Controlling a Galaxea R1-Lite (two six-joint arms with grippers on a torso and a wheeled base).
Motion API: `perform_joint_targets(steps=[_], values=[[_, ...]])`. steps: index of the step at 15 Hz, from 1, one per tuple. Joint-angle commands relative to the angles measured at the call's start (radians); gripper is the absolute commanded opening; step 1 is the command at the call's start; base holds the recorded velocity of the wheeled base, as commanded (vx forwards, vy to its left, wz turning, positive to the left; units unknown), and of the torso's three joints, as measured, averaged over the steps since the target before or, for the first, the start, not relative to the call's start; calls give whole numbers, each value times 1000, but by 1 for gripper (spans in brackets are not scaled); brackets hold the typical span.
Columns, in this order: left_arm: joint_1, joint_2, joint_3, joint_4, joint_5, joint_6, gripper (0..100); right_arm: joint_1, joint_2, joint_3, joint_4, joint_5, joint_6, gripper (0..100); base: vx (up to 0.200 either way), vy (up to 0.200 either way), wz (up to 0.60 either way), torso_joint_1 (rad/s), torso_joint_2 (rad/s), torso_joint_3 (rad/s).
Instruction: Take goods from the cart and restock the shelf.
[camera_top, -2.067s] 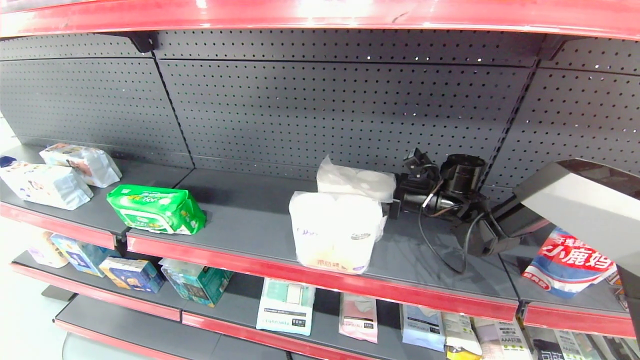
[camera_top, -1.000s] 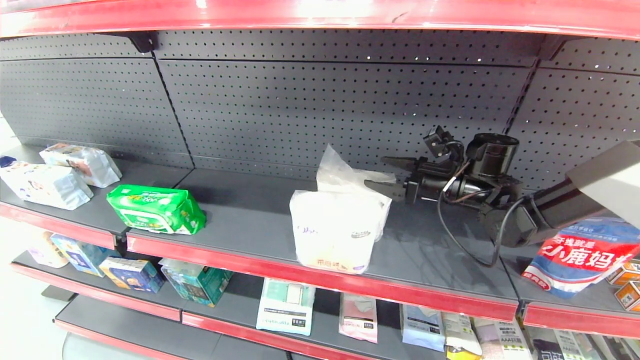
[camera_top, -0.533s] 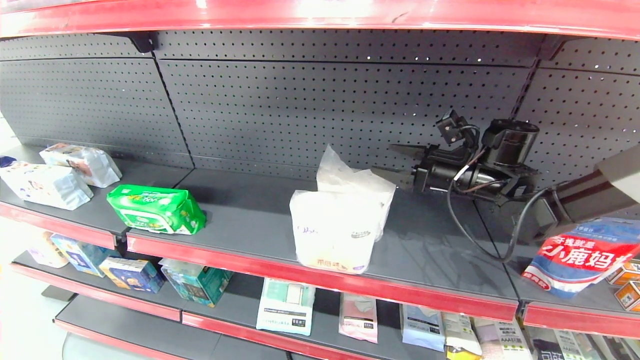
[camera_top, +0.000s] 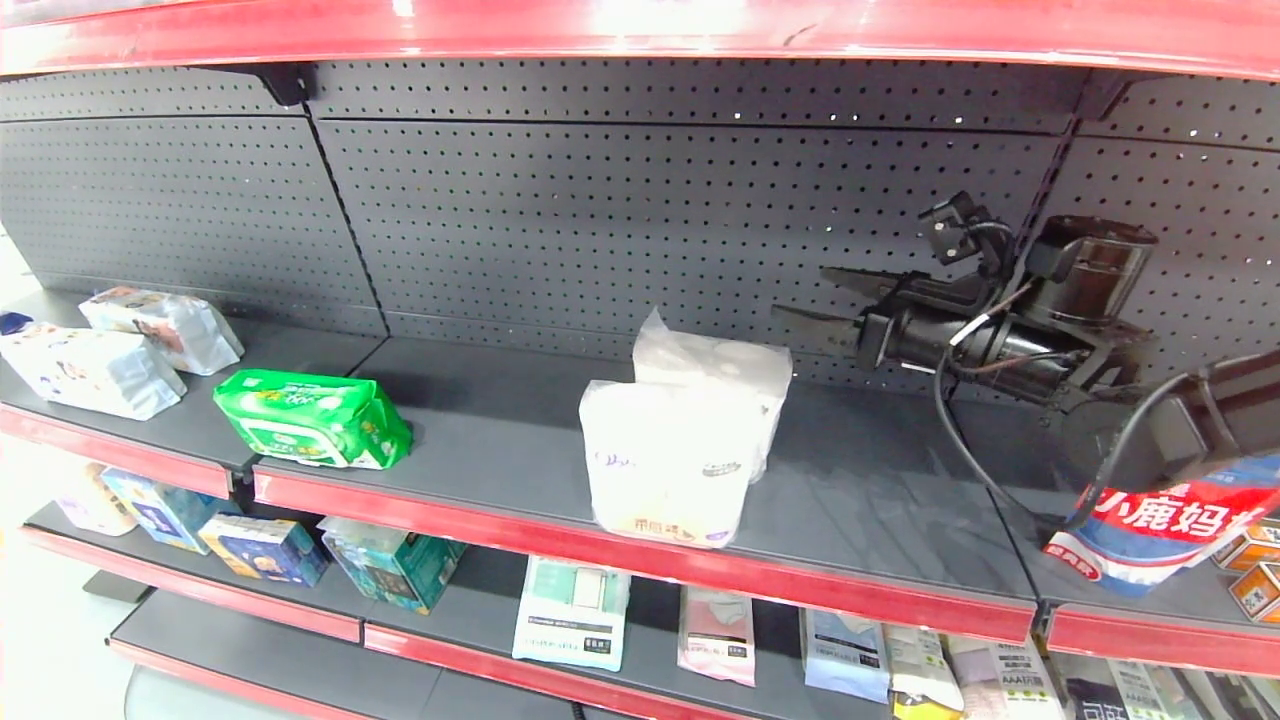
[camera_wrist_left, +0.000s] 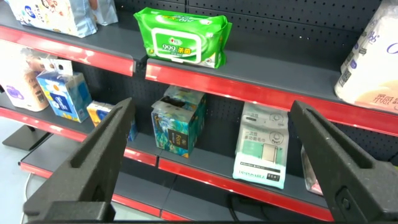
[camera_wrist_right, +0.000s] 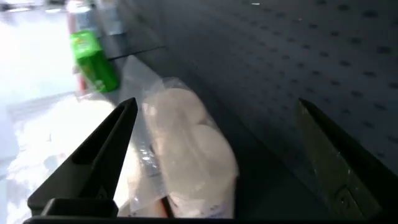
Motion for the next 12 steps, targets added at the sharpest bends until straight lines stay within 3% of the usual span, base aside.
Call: perform_joint_targets(steps=[1, 4, 8, 12], values=[[0, 0, 0, 0, 0, 0, 100, -2, -98, 62, 1, -104, -1, 100, 0, 0, 0, 0, 0, 0], [0, 0, 0, 0, 0, 0, 100, 18, -256, 140, 159, -414, -1, 100, 0, 0, 0, 0, 0, 0], [0, 0, 0, 0, 0, 0, 100, -8, -456, 226, 308, -552, -1, 100, 0, 0, 0, 0, 0, 0], [0, 0, 0, 0, 0, 0, 100, -54, -657, 444, 317, -552, -1, 100, 0, 0, 0, 0, 0, 0]])
